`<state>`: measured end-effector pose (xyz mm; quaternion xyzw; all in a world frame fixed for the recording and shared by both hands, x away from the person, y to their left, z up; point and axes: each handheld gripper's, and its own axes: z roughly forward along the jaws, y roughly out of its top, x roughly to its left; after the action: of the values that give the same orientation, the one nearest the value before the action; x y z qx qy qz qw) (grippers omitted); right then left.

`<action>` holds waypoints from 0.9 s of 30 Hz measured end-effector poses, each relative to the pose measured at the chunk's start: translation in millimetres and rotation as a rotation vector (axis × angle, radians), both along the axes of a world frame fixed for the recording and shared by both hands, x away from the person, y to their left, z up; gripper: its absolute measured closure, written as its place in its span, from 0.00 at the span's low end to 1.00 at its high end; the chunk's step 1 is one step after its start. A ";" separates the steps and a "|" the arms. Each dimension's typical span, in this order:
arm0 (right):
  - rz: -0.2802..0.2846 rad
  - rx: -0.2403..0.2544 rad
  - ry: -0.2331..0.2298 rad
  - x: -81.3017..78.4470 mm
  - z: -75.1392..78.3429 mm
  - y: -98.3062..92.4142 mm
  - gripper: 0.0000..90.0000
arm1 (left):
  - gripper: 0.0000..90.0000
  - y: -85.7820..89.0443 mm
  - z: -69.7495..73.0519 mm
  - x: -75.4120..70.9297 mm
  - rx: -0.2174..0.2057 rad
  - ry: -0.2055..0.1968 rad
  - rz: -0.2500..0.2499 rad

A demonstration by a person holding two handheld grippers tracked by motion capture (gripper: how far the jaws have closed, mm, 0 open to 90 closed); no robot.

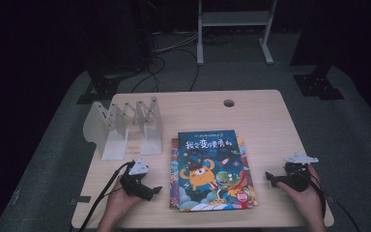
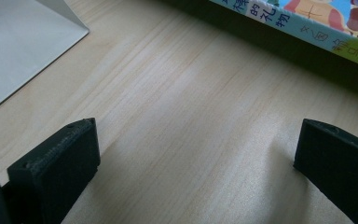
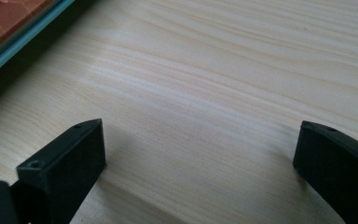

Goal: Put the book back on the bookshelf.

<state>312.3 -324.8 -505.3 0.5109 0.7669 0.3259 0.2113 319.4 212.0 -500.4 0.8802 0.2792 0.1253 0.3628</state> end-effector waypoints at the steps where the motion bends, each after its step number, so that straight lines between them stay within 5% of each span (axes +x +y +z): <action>1: 0.000 -0.001 0.000 -0.1 0.0 0.0 0.02 | 0.00 0.0 0.0 0.0 0.000 0.000 0.000; 11: 0.031 0.021 -0.025 -10.4 3.9 4.8 0.29 | 0.00 0.0 0.0 0.0 -0.001 0.000 0.000; 18: 0.041 0.085 -0.035 -9.6 20.9 17.8 0.35 | 0.00 0.0 0.0 0.0 0.000 0.000 0.000; 27: 0.084 0.084 -0.047 14.5 42.8 46.0 0.34 | 0.00 0.0 0.0 0.0 0.000 0.000 0.000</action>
<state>326.8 -278.8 -462.4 0.4789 0.7681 0.3781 0.1939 319.4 212.0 -500.4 0.8802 0.2792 0.1254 0.3628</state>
